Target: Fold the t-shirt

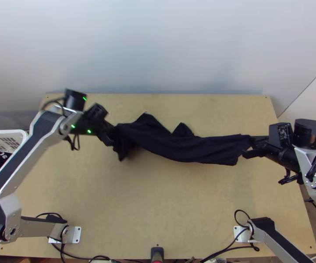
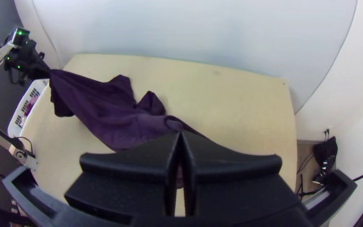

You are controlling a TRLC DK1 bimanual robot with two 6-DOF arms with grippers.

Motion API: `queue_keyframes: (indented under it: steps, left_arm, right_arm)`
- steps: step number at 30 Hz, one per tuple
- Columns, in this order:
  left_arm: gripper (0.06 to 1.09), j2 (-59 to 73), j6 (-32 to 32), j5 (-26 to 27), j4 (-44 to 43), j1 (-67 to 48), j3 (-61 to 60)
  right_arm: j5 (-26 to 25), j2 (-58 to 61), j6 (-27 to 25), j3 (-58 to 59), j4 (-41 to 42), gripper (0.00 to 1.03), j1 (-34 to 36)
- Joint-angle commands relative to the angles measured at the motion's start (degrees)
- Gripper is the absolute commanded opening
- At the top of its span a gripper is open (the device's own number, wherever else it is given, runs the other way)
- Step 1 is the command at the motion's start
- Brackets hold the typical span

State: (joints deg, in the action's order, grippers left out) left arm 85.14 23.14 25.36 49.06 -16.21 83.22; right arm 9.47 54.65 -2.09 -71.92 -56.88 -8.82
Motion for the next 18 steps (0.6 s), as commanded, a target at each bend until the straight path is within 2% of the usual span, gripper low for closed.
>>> queue_keyframes:
  steps: [1, 5, 8, 11, 13, 15, 18]
  left_arm:
    - [0.1, 2.83, 4.99, 5.75, 9.74, 3.11, 16.62]
    - [0.1, 8.11, 7.98, 5.57, 12.73, -0.23, 15.48]
    - [0.16, 11.8, 9.74, 2.58, 12.73, -2.69, 9.59]
    - [0.19, 12.5, 10.7, 0.65, 7.81, -4.27, 2.39]
    - [0.42, 11.36, 11.76, -2.25, 5.7, -5.59, -1.75]
    - [0.52, 9.95, 13.08, -4.45, 5.17, -6.47, -4.56]
    - [0.74, 7.93, 14.31, -7.87, 4.82, -6.73, -7.28]
  right_arm:
    - [0.11, 1.51, 1.56, -3.93, -1.83, 0.03, -4.28]
    - [0.02, 0.01, 1.12, 0.47, -1.83, 0.03, -2.34]
    - [-0.07, -2.18, -0.9, 4.6, -1.65, 0.03, 1.52]
    - [-0.42, -5.0, -2.75, 8.64, -0.95, 0.03, 5.83]
    - [-0.86, -6.23, -4.77, 10.22, -0.6, 0.03, 11.02]
    - [-0.86, -7.02, -7.67, 10.92, -0.07, 0.03, 16.47]
    - [-0.77, -8.25, -10.83, 11.8, 1.6, 0.03, 23.32]
